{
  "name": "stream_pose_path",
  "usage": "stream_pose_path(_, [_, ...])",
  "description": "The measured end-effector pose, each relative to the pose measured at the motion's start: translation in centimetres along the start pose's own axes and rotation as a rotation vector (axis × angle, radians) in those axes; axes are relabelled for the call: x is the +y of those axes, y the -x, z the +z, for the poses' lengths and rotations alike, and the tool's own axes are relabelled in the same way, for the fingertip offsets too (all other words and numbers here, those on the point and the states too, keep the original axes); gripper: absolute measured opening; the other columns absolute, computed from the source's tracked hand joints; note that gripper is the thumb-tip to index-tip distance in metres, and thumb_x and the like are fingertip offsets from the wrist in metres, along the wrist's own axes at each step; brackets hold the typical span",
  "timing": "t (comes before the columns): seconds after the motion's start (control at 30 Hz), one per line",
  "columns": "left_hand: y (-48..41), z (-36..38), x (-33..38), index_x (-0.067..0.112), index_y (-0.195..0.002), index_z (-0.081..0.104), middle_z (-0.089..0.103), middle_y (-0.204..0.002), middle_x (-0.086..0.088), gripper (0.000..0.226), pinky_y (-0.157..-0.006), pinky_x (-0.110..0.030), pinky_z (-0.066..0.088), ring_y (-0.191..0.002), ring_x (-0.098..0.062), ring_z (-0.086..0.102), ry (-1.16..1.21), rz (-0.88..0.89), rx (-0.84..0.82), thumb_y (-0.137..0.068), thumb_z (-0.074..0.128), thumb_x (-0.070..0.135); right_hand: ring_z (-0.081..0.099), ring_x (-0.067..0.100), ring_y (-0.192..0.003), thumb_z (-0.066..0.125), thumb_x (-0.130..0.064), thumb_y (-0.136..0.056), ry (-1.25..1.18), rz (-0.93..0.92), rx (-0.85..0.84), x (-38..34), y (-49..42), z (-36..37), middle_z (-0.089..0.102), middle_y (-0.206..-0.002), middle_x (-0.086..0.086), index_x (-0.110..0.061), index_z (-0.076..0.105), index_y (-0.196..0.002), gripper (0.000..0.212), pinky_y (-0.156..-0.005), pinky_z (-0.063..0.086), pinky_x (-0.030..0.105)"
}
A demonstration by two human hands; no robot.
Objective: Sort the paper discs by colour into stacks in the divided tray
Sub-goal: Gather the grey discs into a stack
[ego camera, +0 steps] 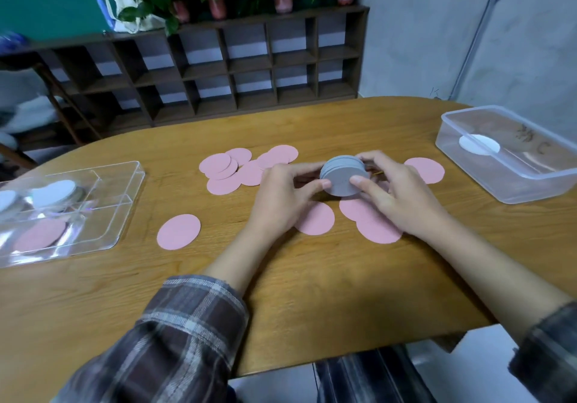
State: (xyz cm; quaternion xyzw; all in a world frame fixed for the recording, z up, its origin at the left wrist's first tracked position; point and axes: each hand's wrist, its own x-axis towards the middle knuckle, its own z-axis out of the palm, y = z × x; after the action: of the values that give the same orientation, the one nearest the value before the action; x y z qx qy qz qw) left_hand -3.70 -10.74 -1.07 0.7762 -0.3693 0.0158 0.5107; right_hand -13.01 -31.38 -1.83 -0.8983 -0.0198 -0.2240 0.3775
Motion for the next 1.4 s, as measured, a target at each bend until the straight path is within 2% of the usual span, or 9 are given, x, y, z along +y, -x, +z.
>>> stream_pose_path(0.07, [1.0, -1.8, 0.2, 0.017, -0.119, 0.079, 0.079, -0.112, 0.009, 0.029, -0.098, -0.027, 0.057, -0.104, 0.0, 0.074, -0.019, -0.012, -0.016, -0.091, 0.077, 0.011, 0.062, 0.009, -0.083, 0.068, -0.027, -0.098, 0.023, -0.03, -0.01, -1.6, -0.1, 0.6, 0.071, -0.102, 0.002, -0.025, 0.063, -0.122, 0.025, -0.076, 0.048, 0.019])
stream_pose_path(0.23, [4.1, -7.9, 0.7, 0.018, -0.106, 0.077, 0.08, -0.095, 0.004, 0.023, -0.082, -0.019, 0.058, -0.084, -0.004, 0.075, -0.094, -0.06, -0.008, -0.085, 0.086, 0.014, 0.064, 0.016, -0.093, 0.071, -0.025, -0.096, -0.022, -0.096, -0.111, -6.3, -0.6, 3.4, 0.067, -0.108, -0.003, -0.021, 0.066, -0.119, 0.024, -0.085, 0.051, 0.028])
stream_pose_path(0.4, [7.6, -14.5, 0.9, 0.016, -0.101, 0.075, 0.079, -0.09, 0.002, 0.023, -0.085, -0.023, 0.06, -0.084, -0.008, 0.075, -0.21, -0.041, 0.008, -0.082, 0.088, 0.018, 0.06, 0.008, -0.083, 0.071, -0.027, -0.096, -0.016, -0.177, -0.182, -11.6, -1.2, 6.6, 0.064, -0.108, -0.012, -0.029, 0.064, -0.118, 0.023, -0.074, 0.043, 0.012])
stream_pose_path(0.57, [11.2, -20.6, 0.5, 0.017, -0.1, 0.076, 0.077, -0.089, 0.003, 0.024, -0.071, -0.014, 0.05, -0.078, -0.011, 0.069, -0.304, -0.046, 0.055, -0.081, 0.089, 0.024, 0.056, 0.014, -0.074, 0.074, -0.031, -0.094, -0.044, -0.237, -0.218, -16.0, -2.2, 10.7, 0.067, -0.101, -0.01, -0.026, 0.065, -0.114, 0.023, -0.073, 0.045, 0.019])
stream_pose_path(0.9, [17.0, -30.3, -2.1, 0.023, -0.099, 0.068, 0.072, -0.086, 0.007, 0.021, -0.066, -0.023, 0.049, -0.066, -0.006, 0.058, -0.325, -0.167, 0.162, -0.086, 0.085, 0.028, 0.059, 0.021, -0.069, 0.075, -0.036, -0.091, -0.07, -0.337, -0.28, -24.0, -5.3, 19.7, 0.069, -0.094, -0.011, -0.027, 0.067, -0.113, 0.025, -0.073, 0.054, 0.039])
stream_pose_path(0.97, [17.9, -31.9, -2.5, 0.022, -0.098, 0.067, 0.072, -0.085, 0.004, 0.02, -0.066, -0.024, 0.049, -0.066, -0.007, 0.058, -0.33, -0.189, 0.18, -0.087, 0.084, 0.026, 0.059, 0.019, -0.067, 0.076, -0.037, -0.091, -0.088, -0.348, -0.29, -25.3, -6.0, 21.4, 0.069, -0.093, -0.011, -0.029, 0.067, -0.112, 0.024, -0.07, 0.053, 0.038])
stream_pose_path(1.1, [19.2, -35.0, -2.8, 0.018, -0.101, 0.069, 0.073, -0.085, 0.003, 0.02, -0.061, -0.011, 0.044, -0.066, -0.001, 0.058, -0.403, -0.223, 0.23, -0.087, 0.083, 0.023, 0.055, 0.013, -0.063, 0.077, -0.035, -0.09, -0.115, -0.339, -0.3, -27.7, -7.2, 24.7, 0.069, -0.091, -0.009, -0.029, 0.07, -0.111, 0.023, -0.061, 0.042, 0.017])
stream_pose_path(1.2, [19.7, -37.3, -4.3, 0.024, -0.098, 0.068, 0.073, -0.083, 0.006, 0.02, -0.064, -0.02, 0.049, -0.066, -0.007, 0.061, -0.409, -0.25, 0.263, -0.085, 0.083, 0.026, 0.052, 0.011, -0.061, 0.078, -0.037, -0.088, -0.131, -0.335, -0.312, -29.2, -8.5, 27.3, 0.069, -0.089, -0.011, -0.03, 0.07, -0.111, 0.025, -0.068, 0.048, 0.03])
stream_pose_path(1.4, [20.9, -42.0, -7.8, 0.021, -0.102, 0.069, 0.074, -0.088, 0.004, 0.023, -0.064, -0.023, 0.05, -0.068, -0.019, 0.063, -0.385, -0.319, 0.3, -0.086, 0.084, 0.026, 0.058, -0.001, -0.064, 0.077, -0.041, -0.087, -0.118, -0.335, -0.378, -31.9, -11.5, 32.7, 0.07, -0.085, -0.014, -0.04, 0.066, -0.104, 0.02, -0.069, 0.049, 0.029])
